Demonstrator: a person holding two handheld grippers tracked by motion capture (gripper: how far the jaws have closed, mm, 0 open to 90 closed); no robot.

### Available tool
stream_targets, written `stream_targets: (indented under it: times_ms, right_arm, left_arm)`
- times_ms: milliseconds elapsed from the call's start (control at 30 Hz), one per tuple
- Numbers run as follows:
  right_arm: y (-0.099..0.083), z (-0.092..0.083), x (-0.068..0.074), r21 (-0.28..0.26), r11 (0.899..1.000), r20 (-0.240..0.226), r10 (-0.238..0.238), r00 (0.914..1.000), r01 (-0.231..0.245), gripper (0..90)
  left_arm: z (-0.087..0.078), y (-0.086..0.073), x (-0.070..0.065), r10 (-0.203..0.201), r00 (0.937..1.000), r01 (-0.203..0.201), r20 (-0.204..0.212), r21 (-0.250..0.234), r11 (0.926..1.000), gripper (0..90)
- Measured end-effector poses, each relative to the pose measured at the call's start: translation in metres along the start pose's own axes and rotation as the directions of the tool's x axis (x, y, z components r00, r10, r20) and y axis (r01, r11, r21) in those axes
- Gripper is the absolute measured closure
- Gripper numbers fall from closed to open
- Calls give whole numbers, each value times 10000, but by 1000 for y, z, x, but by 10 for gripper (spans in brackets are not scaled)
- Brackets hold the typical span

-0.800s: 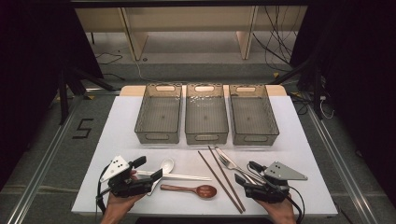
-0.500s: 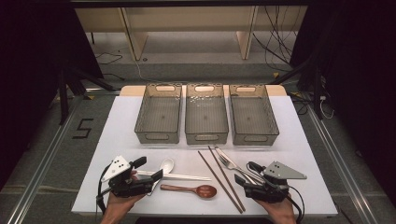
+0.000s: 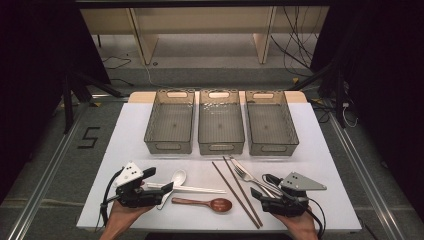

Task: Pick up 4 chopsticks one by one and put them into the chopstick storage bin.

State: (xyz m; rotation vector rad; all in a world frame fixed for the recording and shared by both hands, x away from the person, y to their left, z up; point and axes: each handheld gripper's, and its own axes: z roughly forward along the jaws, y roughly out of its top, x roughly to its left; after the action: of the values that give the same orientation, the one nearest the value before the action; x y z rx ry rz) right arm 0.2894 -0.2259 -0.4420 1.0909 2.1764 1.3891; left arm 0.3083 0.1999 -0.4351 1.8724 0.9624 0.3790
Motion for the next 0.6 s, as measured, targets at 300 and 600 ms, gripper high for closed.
stream_targets:
  times_ms: [300, 600]
  right_arm:
    - [0, 3, 1, 261, 9997, -122, -33, 9999, 36, 298]
    - [0, 4, 1, 279, 9996, -225, -83, 9997, 89, 298]
  left_arm:
    - [2, 22, 9, 1595, 9871, -1545, -161, 1699, 9733, 240]
    - [24, 35, 22, 2244, 9740, -2211, 304, 3416, 9135, 263]
